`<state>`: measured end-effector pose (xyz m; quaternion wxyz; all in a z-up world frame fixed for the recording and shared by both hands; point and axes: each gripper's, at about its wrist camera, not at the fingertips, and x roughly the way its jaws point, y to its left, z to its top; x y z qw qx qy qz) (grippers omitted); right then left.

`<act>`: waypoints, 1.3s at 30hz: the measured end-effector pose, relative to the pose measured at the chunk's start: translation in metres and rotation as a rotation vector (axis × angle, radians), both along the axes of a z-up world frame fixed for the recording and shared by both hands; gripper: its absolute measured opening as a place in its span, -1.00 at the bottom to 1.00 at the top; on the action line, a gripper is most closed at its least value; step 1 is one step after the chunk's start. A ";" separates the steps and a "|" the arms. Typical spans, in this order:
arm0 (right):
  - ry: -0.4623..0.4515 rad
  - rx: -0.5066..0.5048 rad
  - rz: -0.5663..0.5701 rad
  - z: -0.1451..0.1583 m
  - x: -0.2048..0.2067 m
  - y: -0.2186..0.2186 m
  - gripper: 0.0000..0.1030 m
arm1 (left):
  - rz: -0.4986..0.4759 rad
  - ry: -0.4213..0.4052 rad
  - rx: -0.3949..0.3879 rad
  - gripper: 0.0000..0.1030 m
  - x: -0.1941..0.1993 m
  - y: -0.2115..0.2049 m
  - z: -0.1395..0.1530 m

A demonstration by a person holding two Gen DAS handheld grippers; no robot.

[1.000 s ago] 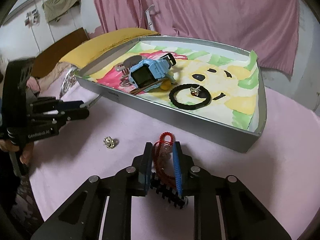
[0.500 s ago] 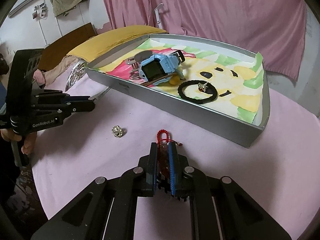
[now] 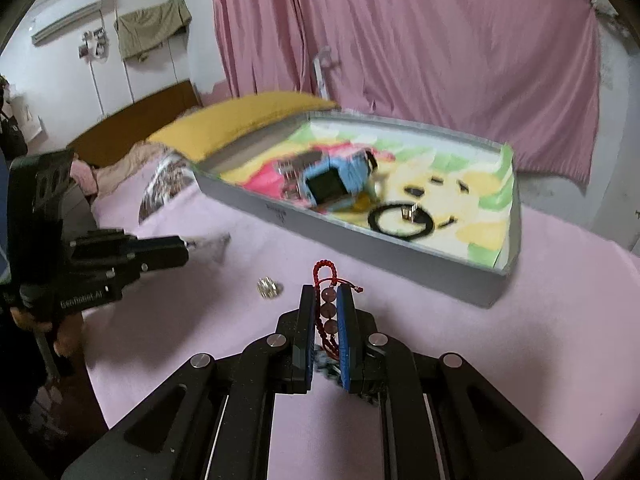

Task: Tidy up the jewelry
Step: 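Grasp the white hair clip with the left tool while the right tool grasps the red beaded keychain, then carry the white clip and red keychain into the tray and open both tools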

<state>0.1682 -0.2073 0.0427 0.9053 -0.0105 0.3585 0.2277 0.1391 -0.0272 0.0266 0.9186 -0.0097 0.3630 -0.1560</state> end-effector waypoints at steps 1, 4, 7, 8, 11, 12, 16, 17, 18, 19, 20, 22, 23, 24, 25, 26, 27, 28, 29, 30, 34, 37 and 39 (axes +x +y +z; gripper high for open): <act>-0.021 0.011 -0.003 0.004 -0.002 0.000 -0.82 | 0.003 -0.020 -0.009 -0.78 -0.002 0.000 0.002; -0.070 0.024 -0.011 0.012 -0.008 0.002 -0.82 | 0.009 -0.075 -0.021 -0.79 -0.006 -0.002 0.009; -0.111 0.019 -0.011 0.019 -0.011 0.005 -0.82 | 0.003 -0.090 -0.006 -1.00 -0.006 -0.006 0.011; -0.121 0.016 -0.011 0.021 -0.012 0.005 -0.82 | 0.002 -0.090 -0.001 -0.98 -0.006 -0.006 0.010; -0.119 0.021 -0.004 0.022 -0.013 0.006 -0.82 | -0.003 -0.074 -0.007 -0.98 -0.005 -0.005 0.006; -0.117 0.020 -0.004 0.021 -0.013 0.007 -0.82 | -0.002 -0.063 -0.008 -0.98 -0.004 -0.005 0.004; -0.101 0.023 -0.004 0.017 -0.012 0.007 -0.82 | -0.023 -0.031 -0.011 -0.98 -0.001 -0.005 -0.003; -0.096 0.024 -0.006 0.016 -0.011 0.007 -0.82 | -0.020 -0.019 -0.011 -0.97 0.001 -0.005 -0.004; -0.090 0.025 -0.006 0.015 -0.010 0.006 -0.82 | -0.025 0.006 -0.007 -0.92 0.004 -0.007 -0.007; -0.084 0.027 -0.006 0.014 -0.008 0.006 -0.82 | -0.028 0.028 -0.003 -0.88 0.007 -0.008 -0.009; -0.077 0.029 -0.006 0.013 -0.007 0.006 -0.82 | -0.027 0.051 -0.004 -0.76 0.011 -0.009 -0.011; -0.070 0.030 -0.007 0.012 -0.005 0.007 -0.82 | -0.037 0.074 -0.017 -0.53 0.016 -0.011 -0.013; -0.065 0.032 -0.007 0.011 -0.005 0.006 -0.82 | -0.039 0.081 -0.022 -0.52 0.018 -0.013 -0.014; -0.062 0.033 -0.008 0.010 -0.004 0.005 -0.82 | -0.040 0.086 -0.026 -0.51 0.020 -0.013 -0.014; -0.058 0.034 -0.008 0.009 -0.003 0.005 -0.82 | -0.041 0.089 -0.028 -0.51 0.022 -0.014 -0.014; -0.055 0.035 -0.007 0.008 -0.002 0.005 -0.82 | -0.039 0.093 -0.021 -0.51 0.024 -0.016 -0.014; -0.050 0.040 -0.006 0.007 -0.001 0.005 -0.82 | -0.035 0.098 -0.012 -0.51 0.025 -0.018 -0.015; -0.047 0.046 -0.005 0.007 0.000 0.004 -0.82 | -0.029 0.107 0.003 -0.51 0.028 -0.020 -0.016; -0.048 0.048 -0.005 0.007 0.001 0.004 -0.82 | -0.026 0.112 0.011 -0.51 0.030 -0.021 -0.016; -0.048 0.047 -0.005 0.007 0.001 0.005 -0.82 | -0.023 0.115 0.016 -0.51 0.033 -0.023 -0.016; -0.045 0.048 -0.001 0.006 0.003 0.005 -0.82 | -0.015 0.124 0.055 -0.51 0.039 -0.030 -0.015; -0.047 0.052 0.000 0.006 0.003 0.005 -0.82 | 0.002 0.131 0.059 -0.71 0.042 -0.030 -0.015; -0.052 0.055 0.003 0.007 0.002 0.004 -0.82 | 0.004 0.131 0.038 -0.71 0.040 -0.027 -0.014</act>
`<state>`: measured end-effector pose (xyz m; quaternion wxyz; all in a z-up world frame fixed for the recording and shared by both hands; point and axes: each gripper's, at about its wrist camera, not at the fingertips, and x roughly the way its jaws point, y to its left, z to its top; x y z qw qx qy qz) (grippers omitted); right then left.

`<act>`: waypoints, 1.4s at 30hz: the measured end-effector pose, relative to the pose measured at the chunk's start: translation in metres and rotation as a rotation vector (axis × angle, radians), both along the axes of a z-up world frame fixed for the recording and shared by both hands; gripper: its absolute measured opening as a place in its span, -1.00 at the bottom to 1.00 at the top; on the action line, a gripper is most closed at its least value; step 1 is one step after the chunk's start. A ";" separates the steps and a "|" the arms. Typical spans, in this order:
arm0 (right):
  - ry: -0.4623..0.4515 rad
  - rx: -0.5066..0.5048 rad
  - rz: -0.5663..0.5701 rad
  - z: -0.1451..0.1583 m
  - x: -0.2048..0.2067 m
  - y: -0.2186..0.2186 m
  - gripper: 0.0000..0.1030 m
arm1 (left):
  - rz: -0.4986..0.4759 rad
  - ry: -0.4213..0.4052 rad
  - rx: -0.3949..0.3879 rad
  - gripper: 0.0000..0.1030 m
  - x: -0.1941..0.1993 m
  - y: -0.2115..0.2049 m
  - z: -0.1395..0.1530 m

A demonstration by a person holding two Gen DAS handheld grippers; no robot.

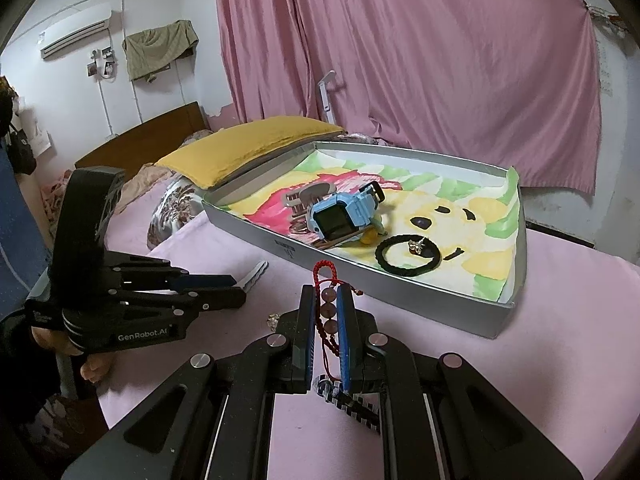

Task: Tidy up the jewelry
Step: 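Carry the white clip and red keychain into the tray and open both tools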

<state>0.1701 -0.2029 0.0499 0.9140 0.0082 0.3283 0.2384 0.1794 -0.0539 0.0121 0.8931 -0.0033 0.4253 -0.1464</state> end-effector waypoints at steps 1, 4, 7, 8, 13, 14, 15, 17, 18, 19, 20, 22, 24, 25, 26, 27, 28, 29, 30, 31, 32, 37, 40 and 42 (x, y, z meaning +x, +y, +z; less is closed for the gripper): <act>-0.003 0.000 0.000 0.001 0.000 0.000 -0.82 | 0.000 -0.003 -0.005 -0.71 -0.001 0.001 0.000; -0.035 0.006 -0.005 0.006 -0.004 -0.001 -0.82 | 0.000 -0.048 -0.039 -0.73 -0.012 0.006 0.004; -0.071 0.023 -0.014 0.014 -0.006 -0.003 -0.82 | 0.004 -0.128 -0.059 -0.73 -0.023 0.009 0.015; -0.091 0.032 -0.020 0.018 -0.007 -0.004 -0.82 | 0.007 -0.159 -0.064 -0.73 -0.027 0.010 0.020; -0.145 0.066 -0.045 0.029 -0.006 -0.006 -0.82 | 0.014 -0.256 -0.088 -0.73 -0.030 0.010 0.038; -0.155 0.068 -0.049 0.031 -0.006 -0.005 -0.82 | 0.015 -0.279 -0.079 -0.73 -0.030 0.009 0.041; -0.175 0.071 -0.055 0.035 -0.005 -0.005 -0.82 | 0.017 -0.302 -0.073 -0.73 -0.029 0.008 0.045; -0.209 0.088 -0.067 0.041 -0.003 -0.006 -0.82 | 0.025 -0.329 -0.084 -0.73 -0.025 0.008 0.052; -0.231 0.093 -0.077 0.044 -0.002 -0.006 -0.82 | 0.034 -0.354 -0.097 -0.73 -0.023 0.009 0.058; -0.259 0.090 -0.090 0.046 -0.001 -0.005 -0.82 | 0.052 -0.387 -0.110 -0.73 -0.020 0.011 0.063; -0.290 0.084 -0.104 0.049 -0.001 -0.005 -0.82 | 0.066 -0.412 -0.125 -0.73 -0.018 0.013 0.066; -0.328 0.080 -0.124 0.052 0.001 -0.005 -0.82 | 0.085 -0.460 -0.154 -0.73 -0.012 0.016 0.073; -0.359 0.081 -0.143 0.054 0.005 -0.005 -0.82 | 0.106 -0.516 -0.157 -0.73 -0.005 0.016 0.076; -0.368 0.080 -0.153 0.054 0.007 -0.005 -0.82 | 0.111 -0.545 -0.149 -0.73 -0.003 0.015 0.076; -0.373 0.078 -0.162 0.054 0.009 -0.005 -0.82 | 0.112 -0.564 -0.139 -0.73 -0.001 0.013 0.077; -0.373 0.076 -0.169 0.054 0.012 -0.005 -0.82 | 0.110 -0.579 -0.127 -0.73 0.003 0.011 0.076; -0.371 0.076 -0.172 0.054 0.013 -0.004 -0.82 | 0.112 -0.584 -0.120 -0.73 0.006 0.009 0.075; -0.363 0.079 -0.178 0.052 0.017 -0.004 -0.82 | 0.114 -0.586 -0.117 -0.73 0.009 0.009 0.074; -0.353 0.083 -0.180 0.050 0.020 -0.003 -0.82 | 0.113 -0.581 -0.118 -0.73 0.013 0.008 0.071; -0.340 0.083 -0.182 0.049 0.022 -0.003 -0.82 | 0.115 -0.574 -0.120 -0.73 0.016 0.008 0.068; -0.331 0.080 -0.185 0.048 0.025 -0.001 -0.82 | 0.118 -0.568 -0.122 -0.73 0.018 0.009 0.068; -0.227 0.043 -0.199 0.034 0.044 0.001 -0.82 | 0.123 -0.463 -0.138 -0.73 0.036 0.015 0.058; -0.144 0.007 -0.197 0.023 0.056 0.001 -0.82 | 0.127 -0.352 -0.153 -0.73 0.051 0.020 0.050; -0.084 -0.002 -0.187 0.014 0.063 0.000 -0.82 | 0.142 -0.279 -0.151 -0.73 0.058 0.021 0.041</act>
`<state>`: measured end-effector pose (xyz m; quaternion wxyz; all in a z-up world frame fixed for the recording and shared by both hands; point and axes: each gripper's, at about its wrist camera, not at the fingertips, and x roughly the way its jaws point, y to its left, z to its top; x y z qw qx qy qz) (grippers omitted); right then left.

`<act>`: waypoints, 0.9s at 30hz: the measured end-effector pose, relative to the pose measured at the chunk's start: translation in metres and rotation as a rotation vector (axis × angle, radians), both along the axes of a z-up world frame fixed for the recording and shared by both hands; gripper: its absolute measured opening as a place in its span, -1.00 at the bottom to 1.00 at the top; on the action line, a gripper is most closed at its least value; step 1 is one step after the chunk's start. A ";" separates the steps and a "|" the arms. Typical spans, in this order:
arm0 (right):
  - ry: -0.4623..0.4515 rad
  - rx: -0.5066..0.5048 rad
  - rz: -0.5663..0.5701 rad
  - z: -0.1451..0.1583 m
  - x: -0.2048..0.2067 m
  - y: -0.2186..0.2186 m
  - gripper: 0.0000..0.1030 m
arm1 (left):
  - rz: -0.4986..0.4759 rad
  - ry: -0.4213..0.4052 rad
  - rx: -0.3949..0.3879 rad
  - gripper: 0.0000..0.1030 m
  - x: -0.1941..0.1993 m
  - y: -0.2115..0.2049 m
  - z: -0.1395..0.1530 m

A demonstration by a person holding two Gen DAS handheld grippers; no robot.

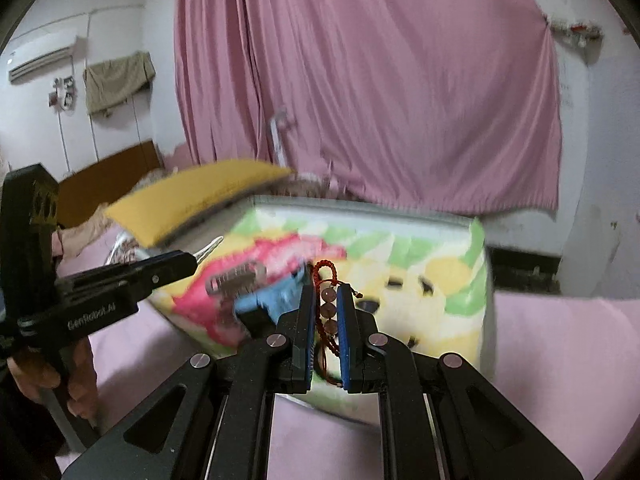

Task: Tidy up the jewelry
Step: 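Carry the white clip and red keychain into the tray and open both tools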

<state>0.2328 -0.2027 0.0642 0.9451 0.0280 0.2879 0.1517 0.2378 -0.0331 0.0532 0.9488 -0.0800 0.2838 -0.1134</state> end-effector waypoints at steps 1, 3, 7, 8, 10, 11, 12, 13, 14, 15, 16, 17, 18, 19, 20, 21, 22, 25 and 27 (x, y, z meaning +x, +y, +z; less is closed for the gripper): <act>0.022 -0.006 0.002 -0.004 0.003 0.000 -0.82 | -0.002 0.033 -0.006 -0.73 0.003 0.001 -0.004; 0.068 -0.006 0.014 -0.011 0.010 0.000 -0.82 | -0.005 0.078 -0.012 -0.72 0.007 0.002 -0.010; 0.114 0.006 0.024 -0.018 0.017 -0.002 -0.82 | -0.005 0.133 -0.003 -0.72 0.012 0.002 -0.020; 0.124 0.010 0.023 -0.019 0.017 -0.003 -0.82 | -0.008 0.140 -0.002 -0.72 0.012 0.002 -0.021; 0.141 0.019 0.022 -0.023 0.021 -0.005 -0.82 | -0.015 0.152 0.012 -0.72 0.013 -0.001 -0.024; 0.153 0.028 0.021 -0.024 0.023 -0.007 -0.82 | -0.018 0.154 0.016 -0.72 0.013 -0.001 -0.024; 0.161 0.034 0.021 -0.026 0.024 -0.007 -0.82 | -0.024 0.161 0.021 -0.72 0.013 -0.002 -0.025; 0.169 0.038 0.021 -0.027 0.025 -0.007 -0.82 | -0.030 0.170 0.025 -0.72 0.013 -0.003 -0.026; 0.175 0.041 0.023 -0.028 0.026 -0.007 -0.82 | -0.033 0.176 0.029 -0.72 0.013 -0.004 -0.026; 0.179 0.043 0.023 -0.029 0.027 -0.007 -0.82 | -0.033 0.178 0.032 -0.72 0.013 -0.004 -0.026; 0.180 0.044 0.023 -0.030 0.027 -0.007 -0.82 | -0.034 0.176 0.030 -0.72 0.013 -0.004 -0.026; 0.182 0.046 0.022 -0.030 0.027 -0.007 -0.81 | -0.034 0.178 0.028 -0.72 0.013 -0.005 -0.026; 0.187 0.050 0.022 -0.031 0.027 -0.008 -0.80 | -0.034 0.179 0.024 -0.72 0.013 -0.005 -0.027; 0.192 0.052 0.020 -0.032 0.028 -0.008 -0.77 | -0.035 0.179 0.022 -0.72 0.012 -0.005 -0.026; 0.195 0.052 0.017 -0.032 0.028 -0.008 -0.74 | -0.035 0.179 0.021 -0.72 0.012 -0.005 -0.025; 0.198 0.052 0.016 -0.032 0.028 -0.008 -0.62 | -0.035 0.178 0.021 -0.72 0.012 -0.006 -0.025; 0.198 0.052 0.015 -0.033 0.030 -0.009 -0.44 | -0.034 0.179 0.022 -0.72 0.012 -0.005 -0.025; 0.179 0.048 0.014 -0.031 0.026 -0.008 -0.27 | -0.033 0.181 0.021 -0.63 0.011 -0.004 -0.025; 0.165 0.038 0.013 -0.029 0.023 -0.008 -0.27 | -0.033 0.176 0.006 -0.43 0.010 -0.001 -0.024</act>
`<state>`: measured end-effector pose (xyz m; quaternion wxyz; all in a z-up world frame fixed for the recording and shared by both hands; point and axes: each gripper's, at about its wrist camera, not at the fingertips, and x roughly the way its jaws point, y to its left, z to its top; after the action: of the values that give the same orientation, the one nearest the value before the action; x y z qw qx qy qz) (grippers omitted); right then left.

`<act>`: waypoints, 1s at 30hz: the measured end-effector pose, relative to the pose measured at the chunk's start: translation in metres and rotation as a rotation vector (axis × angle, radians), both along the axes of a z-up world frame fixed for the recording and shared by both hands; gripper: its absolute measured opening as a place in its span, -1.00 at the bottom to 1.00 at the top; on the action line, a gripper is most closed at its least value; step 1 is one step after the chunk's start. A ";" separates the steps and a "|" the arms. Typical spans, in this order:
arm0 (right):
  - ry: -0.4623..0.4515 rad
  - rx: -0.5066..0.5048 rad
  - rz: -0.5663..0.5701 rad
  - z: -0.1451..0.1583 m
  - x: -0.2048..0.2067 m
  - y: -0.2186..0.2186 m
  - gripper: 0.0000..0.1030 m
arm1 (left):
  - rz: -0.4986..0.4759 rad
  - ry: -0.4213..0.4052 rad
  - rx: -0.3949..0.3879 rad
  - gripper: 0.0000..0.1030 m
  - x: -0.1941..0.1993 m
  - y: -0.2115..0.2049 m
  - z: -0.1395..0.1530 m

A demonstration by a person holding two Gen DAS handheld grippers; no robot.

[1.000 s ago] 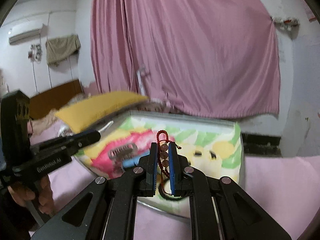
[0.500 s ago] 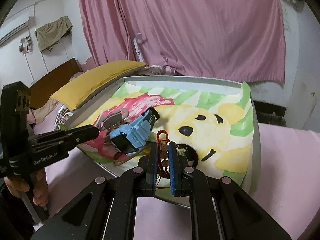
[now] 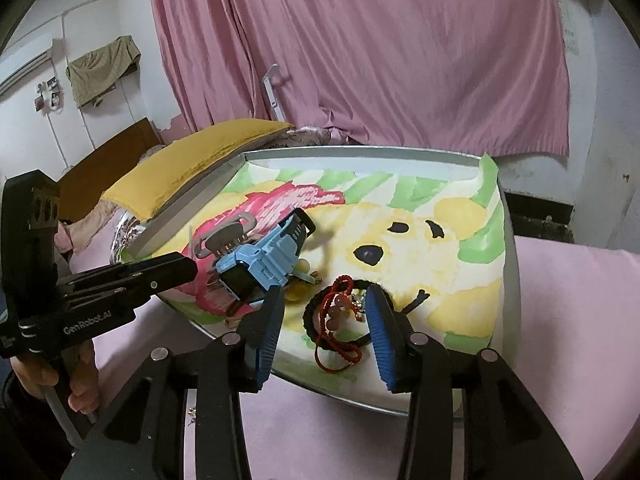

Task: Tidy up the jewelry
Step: 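Carry the white clip and red keychain into the tray and open both tools, then withdraw both tools from the tray toward the remaining items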

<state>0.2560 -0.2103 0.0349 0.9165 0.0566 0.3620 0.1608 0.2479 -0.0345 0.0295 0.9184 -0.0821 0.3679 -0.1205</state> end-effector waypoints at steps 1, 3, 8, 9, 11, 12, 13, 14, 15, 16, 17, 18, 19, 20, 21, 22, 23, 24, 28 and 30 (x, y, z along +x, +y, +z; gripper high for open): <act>-0.008 -0.002 -0.003 0.001 -0.001 0.000 -0.26 | 0.000 -0.002 -0.007 -0.32 0.000 0.002 0.001; -0.026 -0.004 -0.017 0.004 -0.003 -0.002 -0.15 | 0.010 -0.018 -0.019 -0.20 -0.002 0.004 0.003; -0.084 0.010 -0.071 0.013 -0.011 -0.014 0.15 | 0.040 -0.058 -0.035 0.17 -0.008 0.010 0.008; -0.096 0.014 -0.078 0.015 -0.013 -0.016 0.29 | 0.046 -0.073 -0.037 0.29 -0.010 0.010 0.009; -0.125 0.026 -0.094 0.018 -0.017 -0.020 0.52 | 0.058 -0.105 -0.039 0.48 -0.014 0.011 0.012; -0.137 0.030 -0.098 0.019 -0.019 -0.022 0.63 | 0.069 -0.126 -0.041 0.64 -0.017 0.012 0.014; -0.151 0.035 -0.101 0.021 -0.021 -0.024 0.73 | 0.081 -0.149 -0.044 0.80 -0.021 0.013 0.016; -0.171 0.039 -0.106 0.023 -0.025 -0.025 0.79 | 0.088 -0.174 -0.050 0.88 -0.024 0.013 0.019; -0.188 0.041 -0.111 0.025 -0.027 -0.026 0.88 | 0.093 -0.202 -0.058 0.99 -0.028 0.014 0.021; -0.201 0.044 -0.113 0.025 -0.030 -0.027 0.95 | 0.099 -0.226 -0.065 0.99 -0.031 0.015 0.023; -0.218 0.048 -0.115 0.026 -0.033 -0.028 0.97 | 0.102 -0.248 -0.069 0.99 -0.034 0.016 0.025; -0.239 0.055 -0.115 0.028 -0.037 -0.028 0.97 | 0.102 -0.263 -0.069 0.99 -0.036 0.016 0.026; -0.247 0.059 -0.114 0.028 -0.039 -0.029 0.97 | 0.104 -0.271 -0.068 0.99 -0.037 0.016 0.027; -0.262 0.066 -0.110 0.030 -0.042 -0.030 0.97 | 0.105 -0.284 -0.065 0.99 -0.039 0.015 0.028; -0.275 0.072 -0.109 0.031 -0.046 -0.030 0.97 | 0.106 -0.292 -0.065 0.99 -0.040 0.015 0.029; -0.292 0.078 -0.109 0.033 -0.050 -0.031 0.97 | 0.106 -0.301 -0.067 0.99 -0.041 0.015 0.030; -0.314 0.084 -0.109 0.035 -0.055 -0.033 0.97 | 0.104 -0.316 -0.073 0.99 -0.044 0.016 0.031; -0.331 0.088 -0.109 0.037 -0.060 -0.034 0.97 | 0.104 -0.330 -0.078 0.99 -0.046 0.017 0.032; -0.361 0.097 -0.067 0.045 -0.080 -0.035 0.97 | 0.095 -0.374 -0.093 0.99 -0.058 0.019 0.036; -0.349 0.068 -0.039 0.045 -0.088 -0.033 0.97 | 0.085 -0.381 -0.077 0.99 -0.065 0.017 0.037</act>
<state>0.1679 -0.2437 0.0797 0.9658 0.0661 0.1908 0.1626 0.1834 -0.0172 0.0664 0.9718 -0.1082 0.1790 -0.1091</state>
